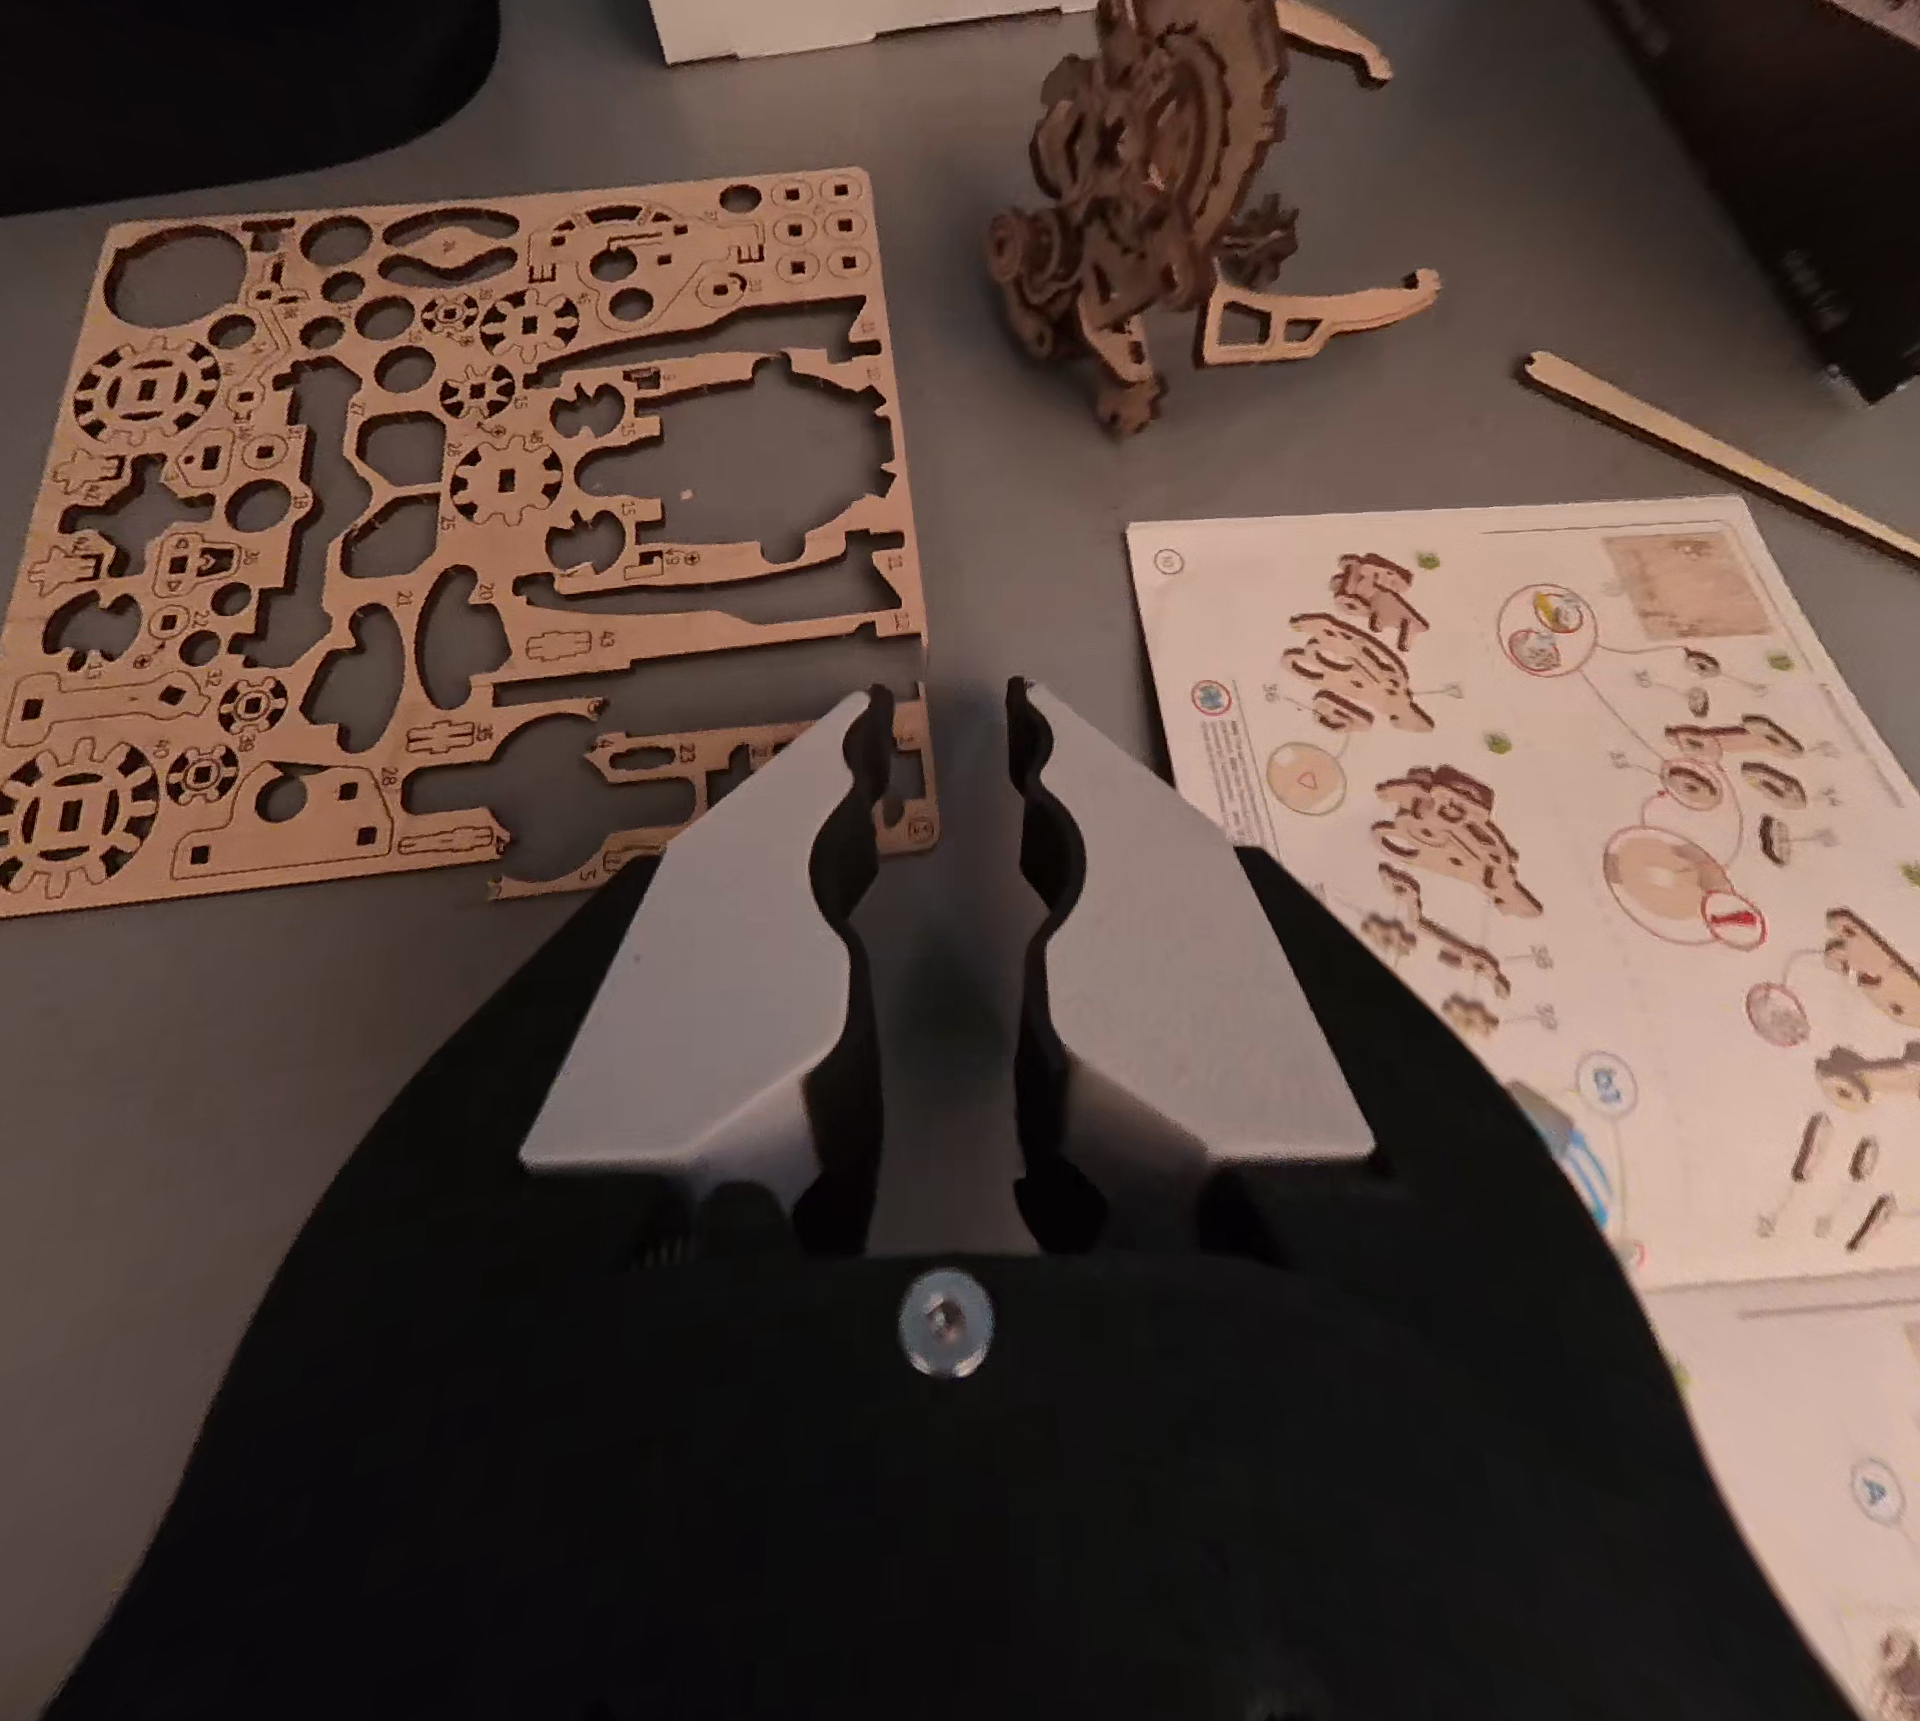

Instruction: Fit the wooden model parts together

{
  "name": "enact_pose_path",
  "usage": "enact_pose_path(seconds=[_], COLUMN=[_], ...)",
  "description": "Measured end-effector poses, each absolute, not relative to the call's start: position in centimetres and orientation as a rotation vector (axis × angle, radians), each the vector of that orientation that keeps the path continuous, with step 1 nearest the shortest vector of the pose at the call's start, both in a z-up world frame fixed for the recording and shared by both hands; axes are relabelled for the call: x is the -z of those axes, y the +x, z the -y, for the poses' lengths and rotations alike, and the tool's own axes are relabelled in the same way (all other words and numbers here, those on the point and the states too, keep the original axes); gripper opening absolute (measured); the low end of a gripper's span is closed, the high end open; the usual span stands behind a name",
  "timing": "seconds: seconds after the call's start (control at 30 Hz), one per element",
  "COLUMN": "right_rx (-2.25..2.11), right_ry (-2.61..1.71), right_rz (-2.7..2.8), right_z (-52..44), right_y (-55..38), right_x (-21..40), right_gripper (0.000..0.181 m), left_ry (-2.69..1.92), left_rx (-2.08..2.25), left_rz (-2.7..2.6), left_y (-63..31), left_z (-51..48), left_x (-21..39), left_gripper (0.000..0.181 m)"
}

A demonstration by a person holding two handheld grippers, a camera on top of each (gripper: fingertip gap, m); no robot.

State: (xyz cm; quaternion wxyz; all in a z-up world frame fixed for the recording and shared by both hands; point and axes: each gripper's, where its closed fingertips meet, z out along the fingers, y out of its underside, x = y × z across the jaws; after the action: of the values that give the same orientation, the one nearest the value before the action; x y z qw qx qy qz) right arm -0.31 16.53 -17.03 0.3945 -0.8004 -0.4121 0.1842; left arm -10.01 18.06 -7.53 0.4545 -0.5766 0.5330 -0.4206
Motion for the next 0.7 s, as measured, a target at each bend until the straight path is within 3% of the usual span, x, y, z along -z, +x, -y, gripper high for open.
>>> enact_pose_path(seconds=[0.7], right_rx=[-0.343], right_ry=[-1.938], right_rz=[1.224], right_z=[-16.1], right_y=[-2.1], right_x=[16.6], right_gripper=[0.008], left_ry=[-1.485], left_rx=[1.072], left_rz=[-1.307], left_y=[-9.4], left_z=[-18.9], left_x=[9.0], left_gripper=[0.027])
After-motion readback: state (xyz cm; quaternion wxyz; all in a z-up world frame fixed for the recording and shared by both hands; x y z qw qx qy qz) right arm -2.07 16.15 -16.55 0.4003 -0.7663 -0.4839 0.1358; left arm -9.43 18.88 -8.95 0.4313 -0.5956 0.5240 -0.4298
